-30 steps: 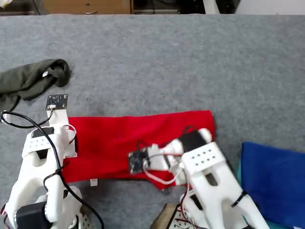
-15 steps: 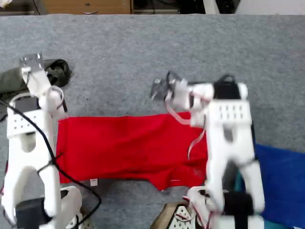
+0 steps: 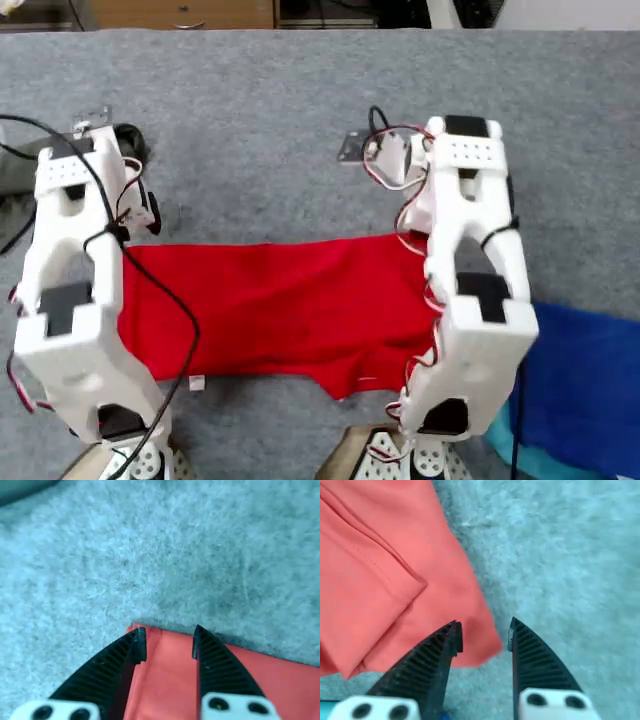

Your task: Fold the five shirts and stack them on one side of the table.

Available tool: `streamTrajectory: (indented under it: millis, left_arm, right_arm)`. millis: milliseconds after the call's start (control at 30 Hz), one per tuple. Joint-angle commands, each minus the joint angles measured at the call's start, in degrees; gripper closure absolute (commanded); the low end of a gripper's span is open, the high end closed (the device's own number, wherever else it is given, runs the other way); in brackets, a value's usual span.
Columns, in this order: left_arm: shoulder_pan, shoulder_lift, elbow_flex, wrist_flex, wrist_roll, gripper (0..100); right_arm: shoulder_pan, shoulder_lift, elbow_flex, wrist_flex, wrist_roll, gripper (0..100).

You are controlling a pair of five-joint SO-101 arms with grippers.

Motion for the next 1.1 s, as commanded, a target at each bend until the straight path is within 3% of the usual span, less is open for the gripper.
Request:
streamTrajectory:
  millis: [0,367,733,900,1067]
  left_arm:
    - [-0.5,4.6,-9.8,4.9,-0.6,83]
    - [-2.0,8.7,-30.3,26.3,-3.7,88]
    - [-1.1,5.7,-13.3,25.8,-2.5,83]
    - [-2.4,6.7,-13.2,20.8,5.0,77]
    - [-2.5,10.2,-12.7,15.8,6.3,77]
  right_arm:
    - [-0.1,2.9,-2.7,-1.2,-0.2,83.8]
    - [0.4,4.4,-3.6,-2.1,-0.1,83.6]
    - [0.2,4.7,-3.1,-3.7,-0.2,83.9]
    - [0.0,4.7,-3.0,-4.9,-0.5,83.9]
    - [0.0,4.7,0.0,-8.4,-0.5,83.9]
